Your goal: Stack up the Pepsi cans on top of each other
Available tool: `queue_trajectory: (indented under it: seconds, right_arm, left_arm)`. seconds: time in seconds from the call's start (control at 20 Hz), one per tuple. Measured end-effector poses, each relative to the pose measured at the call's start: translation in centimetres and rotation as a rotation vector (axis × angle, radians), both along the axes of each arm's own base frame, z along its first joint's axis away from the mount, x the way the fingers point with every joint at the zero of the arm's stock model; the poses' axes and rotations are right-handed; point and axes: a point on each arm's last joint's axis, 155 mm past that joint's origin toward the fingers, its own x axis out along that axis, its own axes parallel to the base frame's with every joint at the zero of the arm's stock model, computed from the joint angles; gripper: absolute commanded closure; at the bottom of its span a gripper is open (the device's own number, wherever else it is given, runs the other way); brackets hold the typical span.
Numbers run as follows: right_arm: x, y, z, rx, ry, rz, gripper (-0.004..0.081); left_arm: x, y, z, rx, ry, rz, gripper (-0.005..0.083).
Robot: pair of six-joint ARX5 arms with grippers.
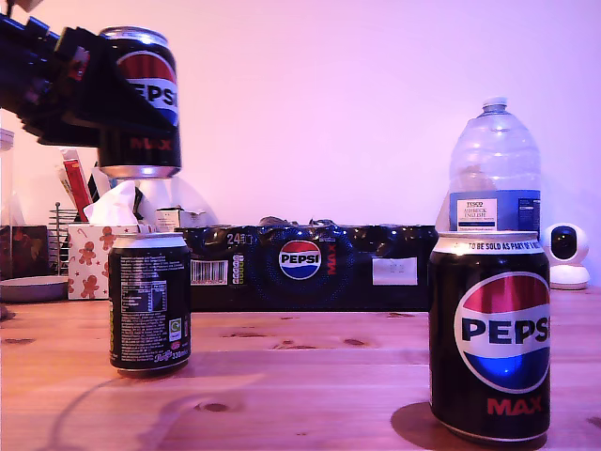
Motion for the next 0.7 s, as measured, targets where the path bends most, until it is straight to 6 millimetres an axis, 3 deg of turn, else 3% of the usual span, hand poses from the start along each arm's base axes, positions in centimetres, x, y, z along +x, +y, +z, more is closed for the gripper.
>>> queue_trajectory:
  seconds: [0.2, 0.5, 0.7]
  right_arm:
    - [0.0, 0.0, 0.0, 0.000, 0.000, 0.000, 0.0780]
    - [0.0, 0.0, 0.0, 0.000, 0.000, 0.000, 0.0780]
    - [0.0, 0.0, 0.0, 0.000, 0.000, 0.000, 0.0780]
  left_arm:
    - [0.7, -0.3, 0.4, -0.008, -0.039, -0.003, 0.0364]
    - [1.9, -0.6, -2.3, 0.007, 0.007, -0.005, 0.0364]
    - [2.1, -0.7, -2.8, 0.009, 0.012, -0.009, 0.0364]
